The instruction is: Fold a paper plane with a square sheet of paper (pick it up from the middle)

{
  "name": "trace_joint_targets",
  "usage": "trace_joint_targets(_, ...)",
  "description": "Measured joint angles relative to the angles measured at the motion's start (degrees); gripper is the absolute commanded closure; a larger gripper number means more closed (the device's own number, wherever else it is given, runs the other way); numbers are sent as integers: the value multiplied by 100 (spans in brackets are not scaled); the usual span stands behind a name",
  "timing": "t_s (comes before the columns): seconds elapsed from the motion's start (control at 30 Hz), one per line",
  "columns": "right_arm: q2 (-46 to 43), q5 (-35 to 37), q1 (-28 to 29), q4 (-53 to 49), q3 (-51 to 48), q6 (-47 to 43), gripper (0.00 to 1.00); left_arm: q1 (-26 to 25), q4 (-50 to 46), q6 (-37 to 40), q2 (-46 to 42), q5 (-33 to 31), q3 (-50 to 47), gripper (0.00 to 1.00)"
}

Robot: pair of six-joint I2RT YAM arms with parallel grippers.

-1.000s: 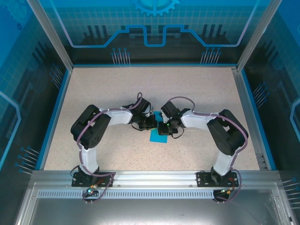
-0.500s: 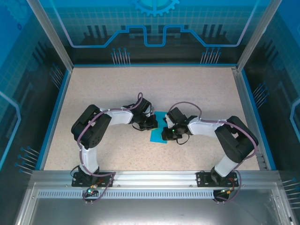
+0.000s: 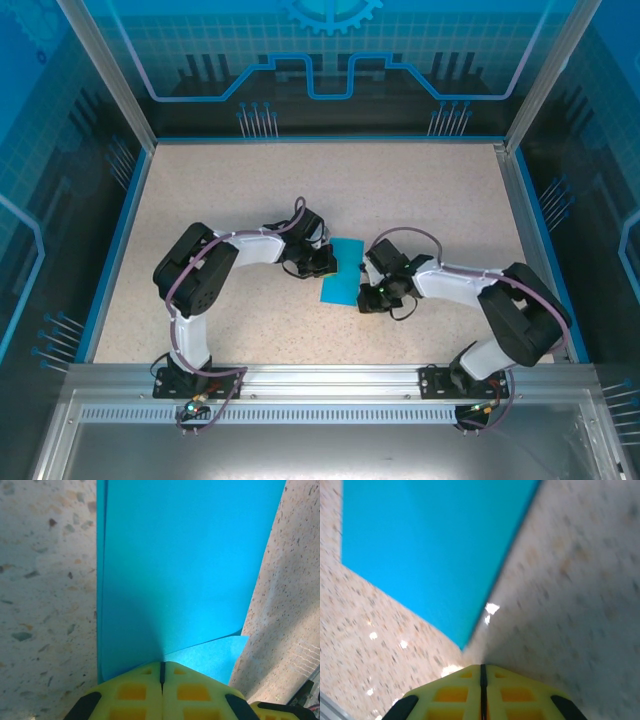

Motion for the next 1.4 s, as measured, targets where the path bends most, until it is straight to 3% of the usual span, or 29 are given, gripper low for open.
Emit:
trace_joint_targets(0.1,-498,227,-28,-258,-2,133,81,-4,0,-4,-7,0,4,86)
trace_joint_targets(0.3,-1519,761,-455,-50,-2,732,54,-9,66,-157,-258,-2,0,63)
trace_joint_targets(0.53,-1620,669,-1126,461,-72,964,42,-4,420,-466,-1309,-24,-175,46)
trace_joint_targets(0.73,-905,57,-1370,876,-48,782,44,72,691,-649,-1606,-153,-706,29)
trace_joint_targets(0.9,-76,-437,-1390,1207,105,610,54,120,953,-785,-1641,-262,-1357,18)
trace_joint_targets(1.03,286,-671,-1390,1436,212,564,61,120,1161,-804,-1641,-212,-1523,18)
trace_joint_targets(1.17,511,-750,-1390,1517,343,557,66,120,1429,-809,-1622,-35,-1537,25)
trace_joint_targets(1.4,708,-774,-1390,1556,457,557,70,120,1823,-802,-1222,306,-1526,30)
